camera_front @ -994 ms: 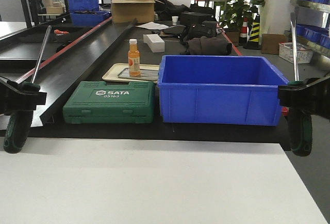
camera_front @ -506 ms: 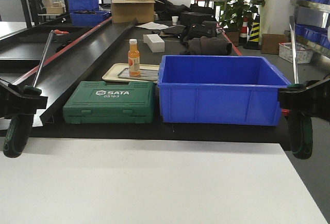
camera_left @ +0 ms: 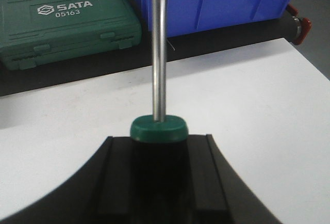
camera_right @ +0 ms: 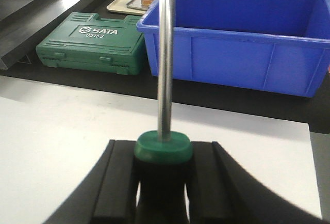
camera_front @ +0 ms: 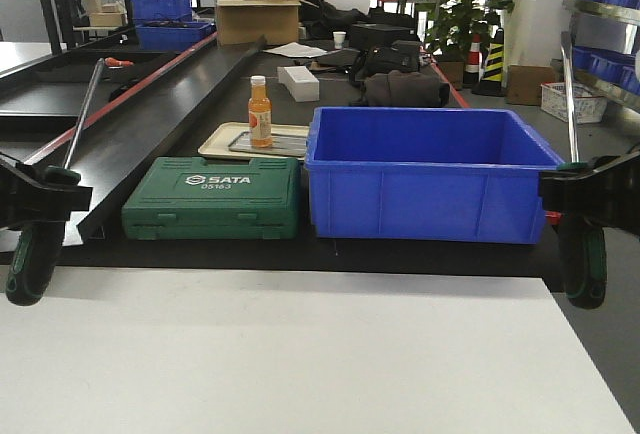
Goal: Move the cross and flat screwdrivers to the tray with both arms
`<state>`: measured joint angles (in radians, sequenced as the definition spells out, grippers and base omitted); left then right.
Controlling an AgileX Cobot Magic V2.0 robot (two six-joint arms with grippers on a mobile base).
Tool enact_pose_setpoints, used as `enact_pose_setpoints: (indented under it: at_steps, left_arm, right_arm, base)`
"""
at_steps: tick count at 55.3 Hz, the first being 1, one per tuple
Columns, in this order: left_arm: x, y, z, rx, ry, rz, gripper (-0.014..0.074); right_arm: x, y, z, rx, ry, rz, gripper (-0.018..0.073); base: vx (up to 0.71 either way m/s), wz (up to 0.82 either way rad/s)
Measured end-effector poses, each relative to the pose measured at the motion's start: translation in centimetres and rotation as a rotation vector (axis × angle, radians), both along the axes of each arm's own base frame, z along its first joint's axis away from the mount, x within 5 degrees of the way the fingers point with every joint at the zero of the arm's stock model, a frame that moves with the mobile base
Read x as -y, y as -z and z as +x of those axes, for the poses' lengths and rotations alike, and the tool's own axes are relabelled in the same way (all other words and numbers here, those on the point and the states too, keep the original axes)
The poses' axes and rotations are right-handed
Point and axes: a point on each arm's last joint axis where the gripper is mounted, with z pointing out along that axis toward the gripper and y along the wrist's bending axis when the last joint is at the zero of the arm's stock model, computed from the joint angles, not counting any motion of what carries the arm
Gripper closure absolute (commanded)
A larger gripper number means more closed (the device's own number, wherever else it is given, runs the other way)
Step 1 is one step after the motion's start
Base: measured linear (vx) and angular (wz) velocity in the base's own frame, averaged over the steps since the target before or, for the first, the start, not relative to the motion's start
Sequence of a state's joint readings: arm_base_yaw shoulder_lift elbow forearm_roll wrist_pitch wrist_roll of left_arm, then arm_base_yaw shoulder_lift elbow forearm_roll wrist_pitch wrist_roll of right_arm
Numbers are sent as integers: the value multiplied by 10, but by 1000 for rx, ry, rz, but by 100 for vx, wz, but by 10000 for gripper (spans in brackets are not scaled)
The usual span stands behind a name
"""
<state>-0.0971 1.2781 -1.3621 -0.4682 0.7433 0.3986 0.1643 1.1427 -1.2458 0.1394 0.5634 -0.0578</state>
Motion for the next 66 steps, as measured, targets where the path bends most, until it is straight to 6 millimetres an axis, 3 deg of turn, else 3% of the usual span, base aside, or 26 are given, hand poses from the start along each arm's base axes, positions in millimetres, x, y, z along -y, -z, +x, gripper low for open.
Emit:
enact_pose_setpoints:
  at_steps: [66]
  left_arm:
    - [0,0,0,0,0,0,596]
  right_arm:
    - [0,0,0,0,0,0,567]
  base:
    - [-9,-4]
